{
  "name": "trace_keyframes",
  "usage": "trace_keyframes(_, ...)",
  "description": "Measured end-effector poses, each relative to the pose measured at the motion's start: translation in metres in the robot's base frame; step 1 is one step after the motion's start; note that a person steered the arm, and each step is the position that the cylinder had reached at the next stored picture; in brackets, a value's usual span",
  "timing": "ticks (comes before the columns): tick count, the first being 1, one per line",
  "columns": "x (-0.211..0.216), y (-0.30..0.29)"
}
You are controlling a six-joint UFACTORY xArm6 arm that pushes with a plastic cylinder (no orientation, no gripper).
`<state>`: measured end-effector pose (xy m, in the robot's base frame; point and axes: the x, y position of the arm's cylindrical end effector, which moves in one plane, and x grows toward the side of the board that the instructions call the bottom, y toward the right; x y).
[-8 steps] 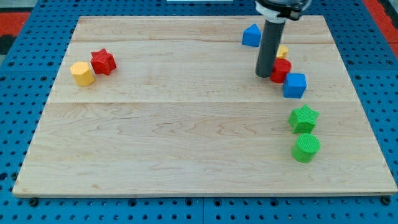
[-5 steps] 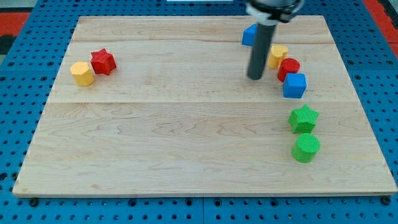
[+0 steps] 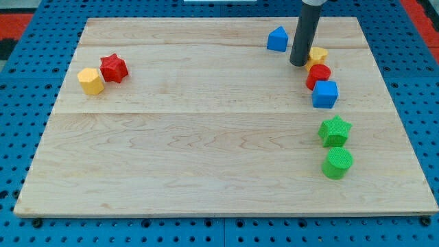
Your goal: Push the yellow heart blue triangle to form a vertical line
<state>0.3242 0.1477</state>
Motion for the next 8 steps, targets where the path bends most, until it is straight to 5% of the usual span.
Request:
trace_keyframes(1,0.0,0.012)
trace_keyframes(3,0.068,-0.123)
trace_keyframes(6,-0.079,-0.095)
trace_keyframes(8,-0.051,-0.01)
